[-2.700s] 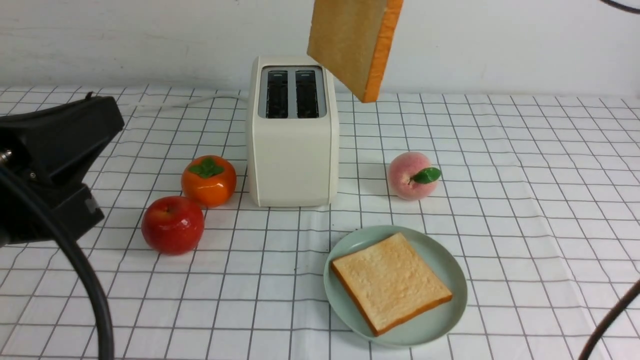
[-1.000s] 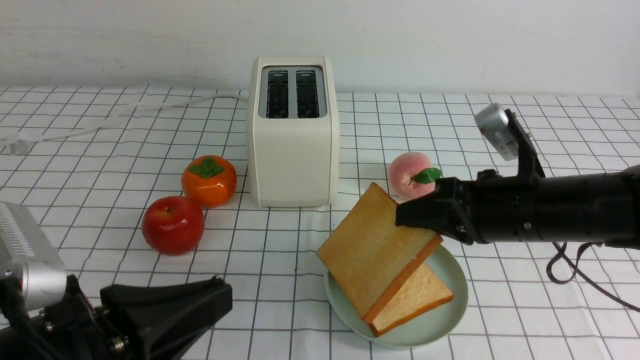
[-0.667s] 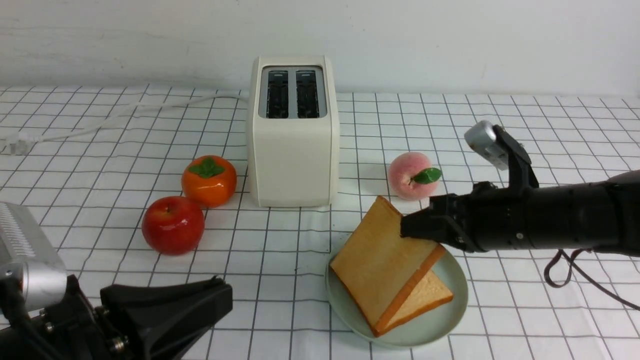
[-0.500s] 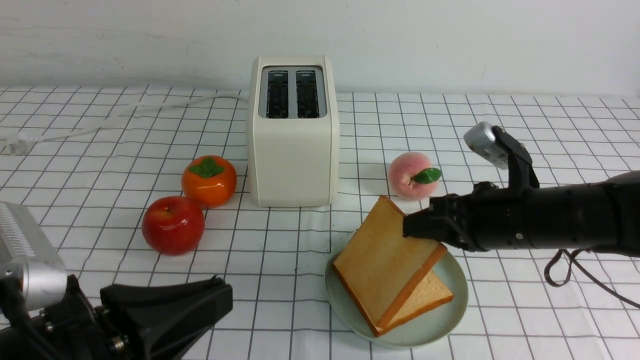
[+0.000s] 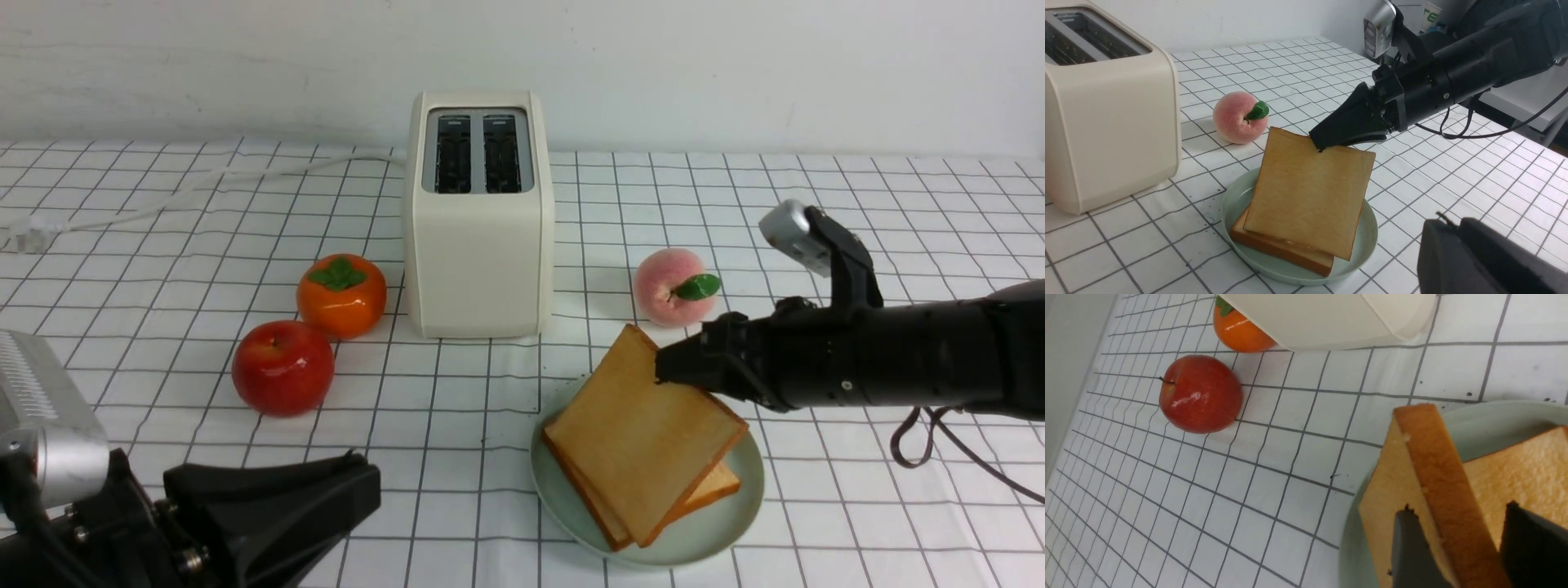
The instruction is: Take toasted bread from bread machine on white checkered table place on plate.
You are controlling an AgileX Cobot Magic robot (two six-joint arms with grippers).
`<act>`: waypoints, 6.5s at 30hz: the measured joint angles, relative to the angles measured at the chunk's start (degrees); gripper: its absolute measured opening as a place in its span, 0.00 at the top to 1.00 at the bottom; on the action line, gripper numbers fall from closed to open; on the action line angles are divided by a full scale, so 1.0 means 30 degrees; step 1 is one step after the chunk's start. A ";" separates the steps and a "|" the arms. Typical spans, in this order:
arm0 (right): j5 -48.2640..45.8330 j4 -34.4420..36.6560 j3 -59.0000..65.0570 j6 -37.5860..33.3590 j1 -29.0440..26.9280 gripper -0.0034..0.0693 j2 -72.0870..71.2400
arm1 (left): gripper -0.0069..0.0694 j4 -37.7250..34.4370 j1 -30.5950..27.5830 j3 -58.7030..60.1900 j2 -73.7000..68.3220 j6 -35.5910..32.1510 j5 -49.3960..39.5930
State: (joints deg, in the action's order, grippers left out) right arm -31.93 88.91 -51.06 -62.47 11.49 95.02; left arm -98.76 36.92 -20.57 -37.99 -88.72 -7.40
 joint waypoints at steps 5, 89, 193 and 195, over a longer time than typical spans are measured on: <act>0.0834 -0.0084 0.0000 0.0000 0.0000 0.31 0.0165 | 0.86 0.0000 0.0000 0.0000 0.0000 0.0000 -0.0278; 0.0533 -2.9534 1.2712 2.2454 -0.4029 0.89 -3.1286 | 0.91 -0.0194 0.0000 0.2282 0.7529 0.0000 0.3514; 0.3205 -2.9407 1.7347 2.3521 -0.4208 0.77 -3.1867 | 0.93 3.2157 -1.0348 0.7405 1.2835 3.2408 -0.5125; 0.3205 -2.9407 1.7347 2.3521 -0.4208 0.76 -3.1867 | 0.93 3.2157 -1.0348 0.7405 1.2835 3.2408 -0.5125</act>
State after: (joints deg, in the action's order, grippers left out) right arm -22.31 0.69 0.98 8.09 -1.14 -0.58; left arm -2.29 5.87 1.64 0.52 8.50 -22.77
